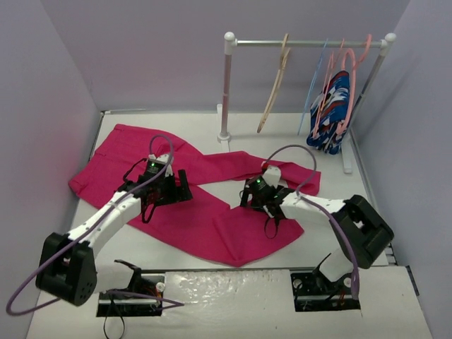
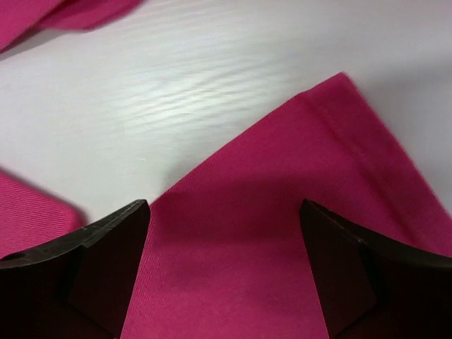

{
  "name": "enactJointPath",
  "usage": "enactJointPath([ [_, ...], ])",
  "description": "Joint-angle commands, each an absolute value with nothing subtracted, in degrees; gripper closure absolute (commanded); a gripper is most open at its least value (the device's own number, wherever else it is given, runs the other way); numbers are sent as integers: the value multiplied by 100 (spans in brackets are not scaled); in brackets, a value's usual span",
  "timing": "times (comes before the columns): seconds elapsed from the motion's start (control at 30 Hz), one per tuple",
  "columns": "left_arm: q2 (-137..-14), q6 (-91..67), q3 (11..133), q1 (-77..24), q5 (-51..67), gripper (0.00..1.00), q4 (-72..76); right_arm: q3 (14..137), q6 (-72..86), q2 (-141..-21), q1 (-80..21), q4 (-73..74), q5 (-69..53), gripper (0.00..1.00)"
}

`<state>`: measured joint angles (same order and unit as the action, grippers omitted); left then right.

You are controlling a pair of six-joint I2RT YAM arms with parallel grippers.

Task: Place the trousers on the hanger
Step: Flatten out the trousers at the center of the board.

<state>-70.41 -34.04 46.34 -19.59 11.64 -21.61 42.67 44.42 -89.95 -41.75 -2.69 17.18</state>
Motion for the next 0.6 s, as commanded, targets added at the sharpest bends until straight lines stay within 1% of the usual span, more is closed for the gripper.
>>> enactJointPath([
  [0.0, -7603, -3889, 4715, -2174, 936, 22, -1241, 3339, 5333, -7884, -3441, 568, 1371, 14],
  [0.03, -7762, -3902, 4739, -2228, 938, 22, -1172, 3155, 5469, -7457, -3234, 742, 1420, 13],
  [0.13, -7991, -3914, 4772, -2285, 906, 22, -1088, 3088, 5599, -6716, -3121, 1217, 1988, 14],
  [0.23, -8109, -3937, 4792, -2336, 903, 22, -1020, 3323, 5187, -6398, -3148, 1232, 1919, 18],
  [0.33, -8147, -3937, 4807, -2425, 896, 22, -941, 3624, 4646, -6604, -3489, 807, 1295, 23],
  [0.43, -8098, -3921, 4834, -2435, 888, 22, -973, 4009, 4414, -7064, -4112, 472, 961, 23],
  [0.47, -8071, -3896, 4834, -2435, 816, 22, -999, 4096, 4245, -7210, -4496, 363, 847, 23],
  [0.53, -7955, -3833, 4851, -2435, 710, 22, -1115, 4305, 4165, -7695, -4794, 169, 461, 23],
  [0.57, -7951, -3829, 4853, -2434, 667, 22, -1118, 4308, 4143, -7711, -4890, 162, 447, 23],
])
